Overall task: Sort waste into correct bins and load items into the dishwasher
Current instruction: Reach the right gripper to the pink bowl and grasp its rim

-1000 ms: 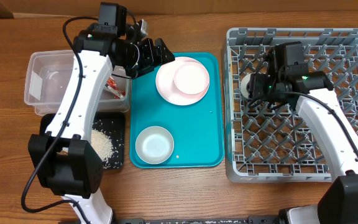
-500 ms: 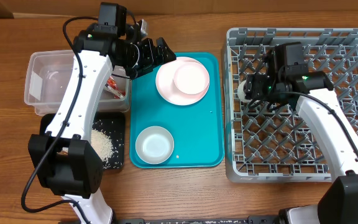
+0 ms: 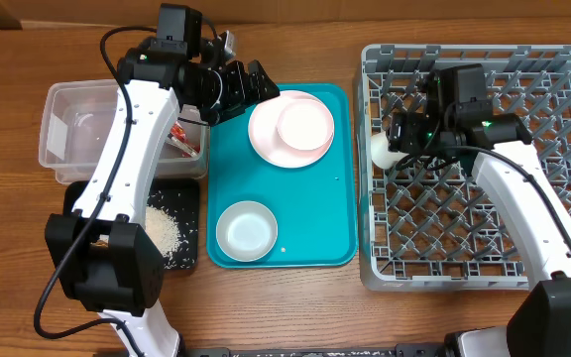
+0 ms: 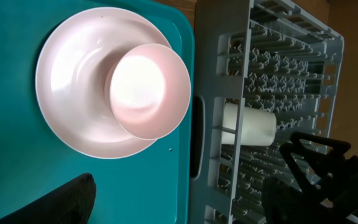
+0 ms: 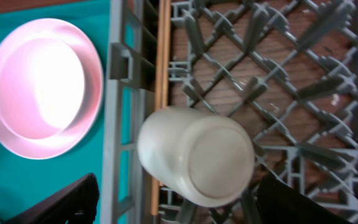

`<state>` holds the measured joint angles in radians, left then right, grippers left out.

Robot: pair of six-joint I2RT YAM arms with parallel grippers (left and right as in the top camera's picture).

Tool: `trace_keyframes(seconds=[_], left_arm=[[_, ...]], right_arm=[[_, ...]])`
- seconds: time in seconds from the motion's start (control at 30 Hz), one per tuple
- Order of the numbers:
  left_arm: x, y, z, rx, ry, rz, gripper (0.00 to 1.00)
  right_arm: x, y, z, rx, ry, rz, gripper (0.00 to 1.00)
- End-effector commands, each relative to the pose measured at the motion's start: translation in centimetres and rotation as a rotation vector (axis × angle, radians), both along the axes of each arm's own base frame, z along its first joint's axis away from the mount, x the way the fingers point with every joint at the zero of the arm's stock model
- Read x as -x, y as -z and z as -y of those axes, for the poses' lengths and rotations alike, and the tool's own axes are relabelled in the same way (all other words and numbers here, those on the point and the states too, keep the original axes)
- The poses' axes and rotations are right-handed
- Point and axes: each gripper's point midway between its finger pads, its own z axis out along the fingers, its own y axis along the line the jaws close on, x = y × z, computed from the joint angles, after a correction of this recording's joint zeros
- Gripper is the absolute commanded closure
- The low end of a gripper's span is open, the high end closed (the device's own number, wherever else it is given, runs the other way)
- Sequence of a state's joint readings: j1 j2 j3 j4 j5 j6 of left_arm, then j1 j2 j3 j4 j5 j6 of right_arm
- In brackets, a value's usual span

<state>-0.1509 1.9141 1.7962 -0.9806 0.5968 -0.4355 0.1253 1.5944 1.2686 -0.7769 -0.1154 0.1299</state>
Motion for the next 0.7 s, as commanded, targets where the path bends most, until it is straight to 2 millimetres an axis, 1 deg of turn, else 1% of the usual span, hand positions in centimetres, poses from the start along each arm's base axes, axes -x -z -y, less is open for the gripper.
trace_keyframes(seconds=[0.0, 0.07, 0.1, 0.17, 0.2, 0.23, 0.33, 0.43, 0.47, 0.53, 0.6, 0.67], left_arm=[[-0.4, -0.5, -0.5, -0.052, -0.007, 0.042, 0.13], [-0.7, 0.0, -1.2, -0.101, -0.033, 0.047, 0.12], [-0.8, 0.1, -1.5, -0.117, -0.041, 0.046, 0.1], [-0.6, 0.3, -1.6, -0.123, -0.043, 0.038, 0.08], [-0.6, 0.3, -1.6, -0.124, -0.043, 0.037, 0.0], [-0.6, 0.3, -1.6, -0.123, -0.042, 0.037, 0.0], [-0.6, 0.3, -1.6, -0.124, -0.043, 0.037, 0.0], [-0.6, 0.3, -1.6, -0.123, -0.043, 0.037, 0.0], [-0.6, 0.3, -1.6, -0.123, -0.043, 0.038, 0.0], [-0.6, 0.3, -1.6, -0.123, -0.043, 0.038, 0.0], [-0.6, 0.3, -1.6, -0.124, -0.043, 0.038, 0.0], [-0.8, 0.2, -1.8, -0.125, -0.043, 0.048, 0.0]], right_arm=[[-0.2, -0.9, -2.2, -0.107, -0.066, 0.02, 0.15], [0.0, -1.4, -3.7, -0.184, -0.113, 0.021, 0.13], [0.1, -1.5, -4.1, -0.204, -0.126, 0.02, 0.13], [0.1, -1.5, -4.0, -0.201, -0.124, 0.019, 0.14], [0.1, -1.5, -3.9, -0.195, -0.12, 0.019, 0.14], [0.0, -1.4, -3.8, -0.192, -0.118, 0.02, 0.15], [0.1, -1.5, -4.0, -0.199, -0.122, 0.016, 0.2], [0.6, -1.9, -5.3, -0.269, -0.166, 0.006, 0.29], [0.8, -2.3, -5.9, -0.306, -0.189, 0.005, 0.34], [1.1, -2.9, -6.9, -0.366, -0.227, 0.006, 0.49], [1.2, -3.3, -7.5, -0.399, -0.25, 0.012, 0.69], [1.2, -3.4, -7.6, -0.405, -0.254, 0.014, 0.78]])
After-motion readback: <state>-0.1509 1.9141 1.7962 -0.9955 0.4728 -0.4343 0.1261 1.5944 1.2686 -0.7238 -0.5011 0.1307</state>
